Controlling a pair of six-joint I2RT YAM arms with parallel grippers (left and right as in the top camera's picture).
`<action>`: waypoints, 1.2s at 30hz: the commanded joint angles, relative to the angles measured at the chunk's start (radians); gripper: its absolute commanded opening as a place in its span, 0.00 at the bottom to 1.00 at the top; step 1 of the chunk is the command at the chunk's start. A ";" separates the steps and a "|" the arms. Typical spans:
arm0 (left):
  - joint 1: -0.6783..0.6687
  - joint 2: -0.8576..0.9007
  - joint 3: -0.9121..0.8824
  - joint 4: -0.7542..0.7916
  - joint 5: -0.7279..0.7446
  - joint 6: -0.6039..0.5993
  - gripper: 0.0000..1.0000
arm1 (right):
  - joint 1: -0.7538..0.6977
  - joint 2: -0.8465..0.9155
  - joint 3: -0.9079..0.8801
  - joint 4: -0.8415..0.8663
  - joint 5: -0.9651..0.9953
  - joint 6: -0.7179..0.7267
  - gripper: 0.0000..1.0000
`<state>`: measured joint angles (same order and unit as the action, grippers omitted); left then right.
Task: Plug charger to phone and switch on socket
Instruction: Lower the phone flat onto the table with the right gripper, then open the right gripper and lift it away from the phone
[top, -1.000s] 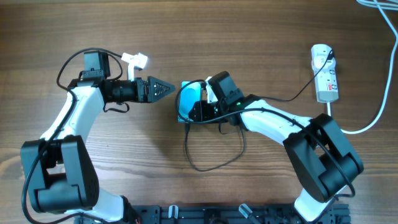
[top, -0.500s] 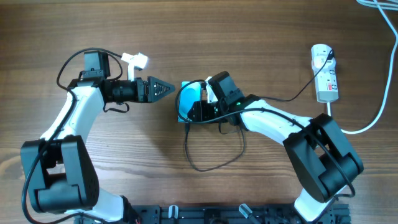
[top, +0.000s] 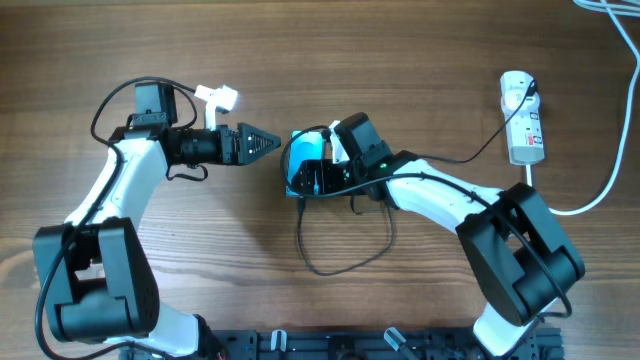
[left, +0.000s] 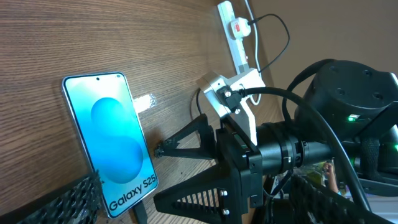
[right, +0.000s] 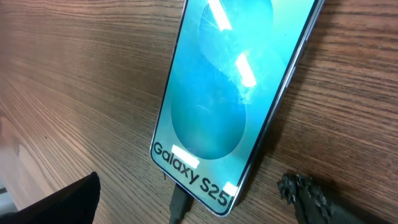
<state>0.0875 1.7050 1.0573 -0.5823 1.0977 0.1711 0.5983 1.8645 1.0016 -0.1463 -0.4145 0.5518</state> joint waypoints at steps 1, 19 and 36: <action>0.002 -0.008 -0.001 0.005 -0.040 0.004 1.00 | -0.002 0.010 0.005 -0.008 0.019 0.000 1.00; 0.002 -0.008 -0.001 0.008 -0.045 0.001 1.00 | -0.031 -0.083 0.325 -0.502 0.075 -0.172 1.00; 0.002 -0.008 -0.001 0.008 -0.045 0.001 1.00 | -0.181 -0.084 0.401 -0.731 0.399 -0.212 1.00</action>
<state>0.0875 1.7050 1.0573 -0.5777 1.0584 0.1711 0.4149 1.7939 1.3972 -0.8886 -0.0689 0.3531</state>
